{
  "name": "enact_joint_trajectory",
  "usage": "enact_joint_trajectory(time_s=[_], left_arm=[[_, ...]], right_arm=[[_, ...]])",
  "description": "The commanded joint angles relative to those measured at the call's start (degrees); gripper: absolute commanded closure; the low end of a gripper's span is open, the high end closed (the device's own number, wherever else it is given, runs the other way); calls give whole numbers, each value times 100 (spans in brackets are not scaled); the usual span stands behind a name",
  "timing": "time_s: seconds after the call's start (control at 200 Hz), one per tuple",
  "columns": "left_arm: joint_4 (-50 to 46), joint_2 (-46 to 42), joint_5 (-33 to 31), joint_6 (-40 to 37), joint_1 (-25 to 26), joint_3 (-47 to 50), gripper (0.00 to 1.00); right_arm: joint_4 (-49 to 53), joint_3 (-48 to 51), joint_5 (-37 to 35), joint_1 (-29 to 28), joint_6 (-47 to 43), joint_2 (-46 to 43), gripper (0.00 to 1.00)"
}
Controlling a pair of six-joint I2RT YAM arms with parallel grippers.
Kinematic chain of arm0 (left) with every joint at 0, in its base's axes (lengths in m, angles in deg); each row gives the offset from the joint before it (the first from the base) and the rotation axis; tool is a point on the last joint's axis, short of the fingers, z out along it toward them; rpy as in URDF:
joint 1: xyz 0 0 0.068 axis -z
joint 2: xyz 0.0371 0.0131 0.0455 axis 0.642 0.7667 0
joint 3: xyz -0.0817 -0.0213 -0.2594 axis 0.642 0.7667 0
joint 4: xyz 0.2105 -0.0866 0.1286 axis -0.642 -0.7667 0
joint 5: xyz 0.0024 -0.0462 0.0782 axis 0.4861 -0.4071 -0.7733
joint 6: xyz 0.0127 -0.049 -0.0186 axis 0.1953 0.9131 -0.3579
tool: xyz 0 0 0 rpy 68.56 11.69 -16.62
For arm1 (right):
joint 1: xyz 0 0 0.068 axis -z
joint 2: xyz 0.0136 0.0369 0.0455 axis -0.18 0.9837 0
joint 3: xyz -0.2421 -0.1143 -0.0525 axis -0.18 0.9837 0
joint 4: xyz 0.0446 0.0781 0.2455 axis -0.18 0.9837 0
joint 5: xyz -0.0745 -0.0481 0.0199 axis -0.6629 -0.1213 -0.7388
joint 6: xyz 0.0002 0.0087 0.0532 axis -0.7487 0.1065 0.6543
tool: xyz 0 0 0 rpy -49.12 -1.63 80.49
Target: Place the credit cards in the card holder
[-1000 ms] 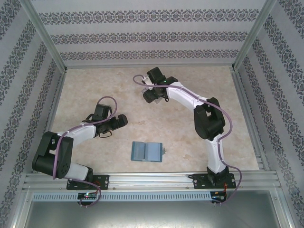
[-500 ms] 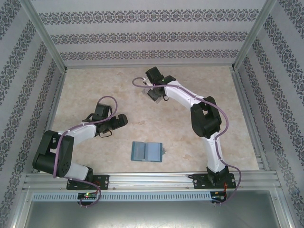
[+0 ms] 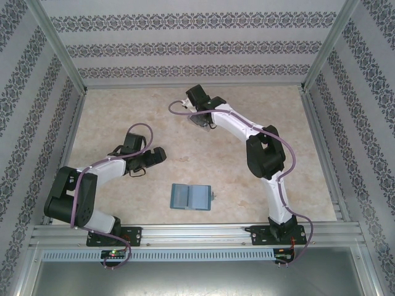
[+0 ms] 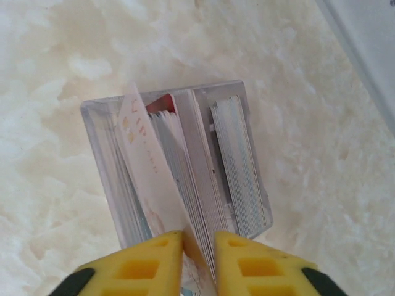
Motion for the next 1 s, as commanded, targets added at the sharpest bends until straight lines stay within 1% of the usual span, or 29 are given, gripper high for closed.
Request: enact_joint_trajectory(time_s=[0.0,0.135,0.22,0.27,0.36,0.425,0.515,0.575,0.65,0.719,0.879,0.929,0.994], left_arm=[[786,508,127,-92,-1,5,1],[777,620,292,-81,-1,-105,1],[804,616,237,-82,-3,-58,1],[798,614,230,-65,-3,-70,1],[957,564,396,-29,-1,-1,2],[1055,495,363,-9,-5,102,1],[1023,473,381,-10,-1,70,1],[1064,472,514,-11,-1,79,1],[1110,442,517,-24,-1,158,1],[1126,417,540,-29,-1,186,1],[1048,253,939,-38,30,196,1],[998,196,1091,62,34,230,1],[986,135,1522,240,46,305,1]], right_arm=[[156,-112,36,-5,-64,54,86],[182,-28,140,-63,-110,-108,93],[337,-32,182,-124,-120,-234,97],[411,43,321,-154,-115,-370,100],[396,294,570,-194,65,-696,100],[444,453,776,-211,274,-954,100],[405,866,1297,-229,627,-1425,100],[298,1265,1666,-237,942,-1791,100],[275,1788,2146,-241,1457,-2277,100],[174,2468,2663,-274,1979,-2827,100],[-664,4366,3968,-495,3500,-4254,100],[-834,4892,4170,-627,4053,-4635,100],[-1192,5645,4362,-794,4822,-5123,100]])
